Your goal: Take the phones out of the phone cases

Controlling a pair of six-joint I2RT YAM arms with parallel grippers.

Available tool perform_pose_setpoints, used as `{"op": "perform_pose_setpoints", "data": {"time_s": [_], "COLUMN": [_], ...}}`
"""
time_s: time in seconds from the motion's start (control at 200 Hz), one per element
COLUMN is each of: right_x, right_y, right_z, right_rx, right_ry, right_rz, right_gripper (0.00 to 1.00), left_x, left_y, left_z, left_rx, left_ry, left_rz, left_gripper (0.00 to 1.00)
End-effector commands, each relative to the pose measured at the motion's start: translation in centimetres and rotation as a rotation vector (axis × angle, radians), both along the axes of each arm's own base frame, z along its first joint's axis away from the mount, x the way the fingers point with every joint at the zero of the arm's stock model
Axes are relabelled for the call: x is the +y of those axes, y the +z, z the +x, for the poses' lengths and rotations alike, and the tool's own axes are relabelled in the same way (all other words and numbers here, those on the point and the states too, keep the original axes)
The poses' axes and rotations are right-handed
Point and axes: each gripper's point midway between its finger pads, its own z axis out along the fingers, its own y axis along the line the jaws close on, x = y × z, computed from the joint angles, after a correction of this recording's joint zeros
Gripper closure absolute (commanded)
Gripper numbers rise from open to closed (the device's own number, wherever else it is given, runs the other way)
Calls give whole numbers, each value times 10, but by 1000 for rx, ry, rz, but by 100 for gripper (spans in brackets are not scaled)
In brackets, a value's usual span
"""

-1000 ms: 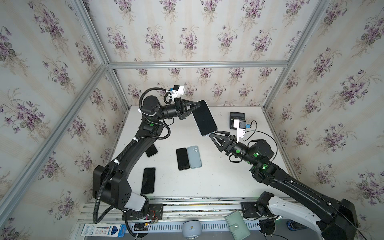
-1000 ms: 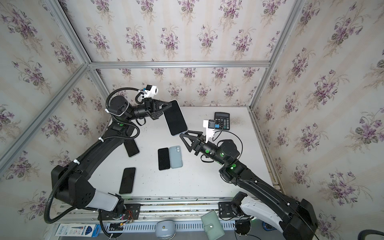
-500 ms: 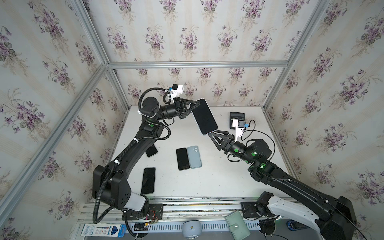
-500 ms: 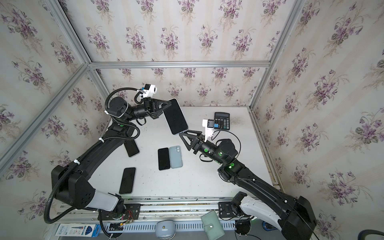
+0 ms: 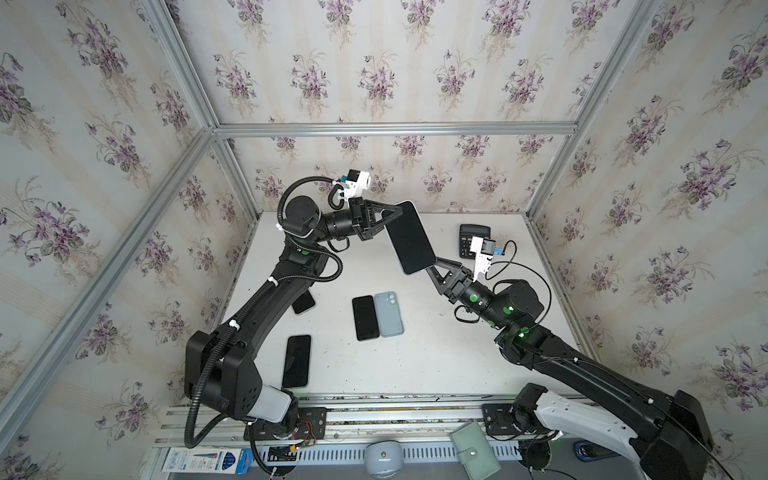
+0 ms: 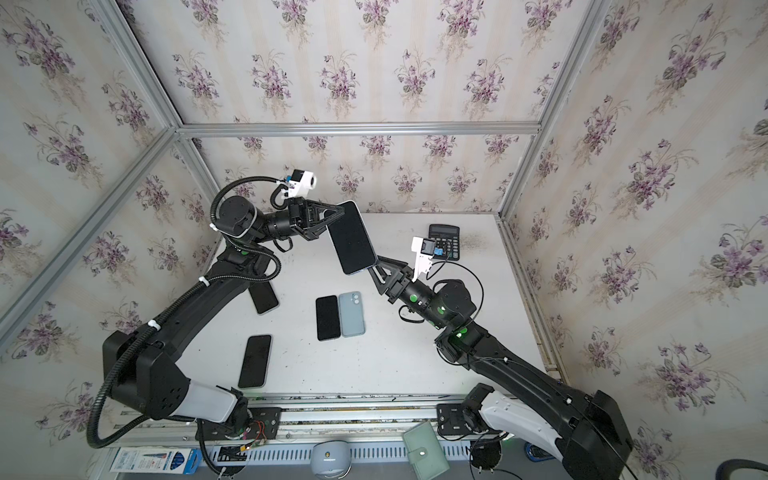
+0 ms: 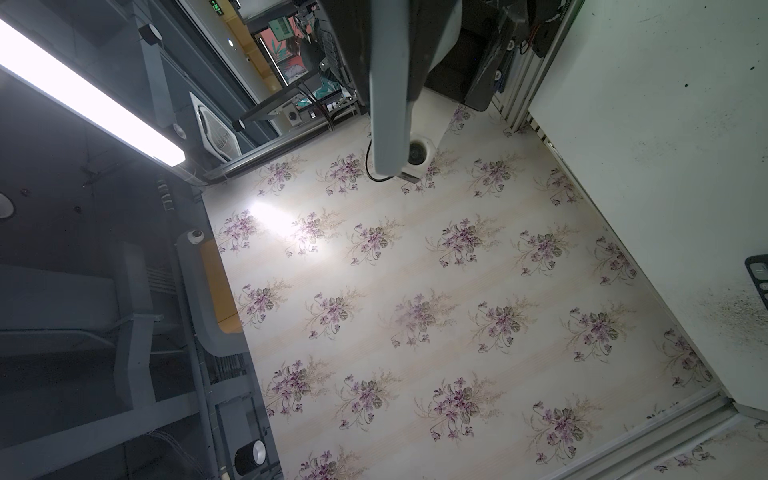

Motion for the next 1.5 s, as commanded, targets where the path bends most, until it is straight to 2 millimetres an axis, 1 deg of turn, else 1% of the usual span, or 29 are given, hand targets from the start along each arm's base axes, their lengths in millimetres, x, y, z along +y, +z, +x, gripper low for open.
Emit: {"op": "perform_pose_setpoints", "data": {"time_s": [0.0,0.13,0.205,0.25,0.315,0.37,0.42,0.47,0.53,0.63,0.655,0.715,0.77,0.889,0.939,0.964,1.004,1.029,1.064,1.144,1.224,1.374,1.494], "right_x": [-2,3,4,4,4,0,-4,-10,-15,-21,-23,-27,-33,-46,-51,-55,-59,-63,-66,-71,-71,-72,-73], "right_y": [5,-2,-11,-16,-23,-28,-33,-40,-50,-68,-75,-91,-105,-130,-139,-144,-152,-159,-167,-183,-190,-199,-210], "right_z": [0,-5,-6,-6,-6,-6,-5,-4,-3,-4,-4,-3,-3,-4,-4,-5,-4,-4,-4,-3,-3,-1,-2], "right_rx": [-4,28,53,71,89,101,116,138,173,242,265,325,374,459,488,509,539,564,593,654,682,723,775], "right_ry": [-1,44,57,62,63,46,22,-5,-32,-55,-65,-87,-112,-172,-199,-214,-238,-259,-275,-303,-307,-326,-332], "right_rz": [21,19,23,24,24,21,21,11,-10,-43,-50,-64,-66,-87,-107,-115,-127,-132,-133,-127,-134,-149,-148], "right_gripper": [61,82,95,100,100,100,100,100,100,100,100,100,100,100,100,100,100,100,100,100,100,100,100], "left_x": [1,0,-2,-3,-5,-6,-6,-6,-7,-11,-12,-15,-17,-15,-13,-12,-10,-8,-6,-7,-10,-24,-35], "left_y": [11,3,-8,-17,-33,-49,-66,-84,-103,-132,-137,-146,-155,-175,-181,-181,-187,-187,-192,-193,-196,-217,-232], "left_z": [-12,-5,2,6,11,15,18,23,27,35,36,39,43,54,58,59,61,62,60,50,35,-5,-34], "left_rx": [-32,-20,-6,5,27,43,64,91,119,168,176,195,211,227,221,206,199,175,155,79,-12,-224,-343], "left_ry": [-37,-18,0,5,17,28,38,54,66,89,93,99,111,168,199,215,239,256,268,276,263,199,129], "left_rz": [-20,-17,-8,0,12,27,43,57,73,98,103,113,129,211,257,280,340,379,452,568,692,948,1039], "left_gripper": [100,100,100,100,98,88,83,71,61,34,30,25,16,6,4,3,2,1,1,1,0,0,0]}}
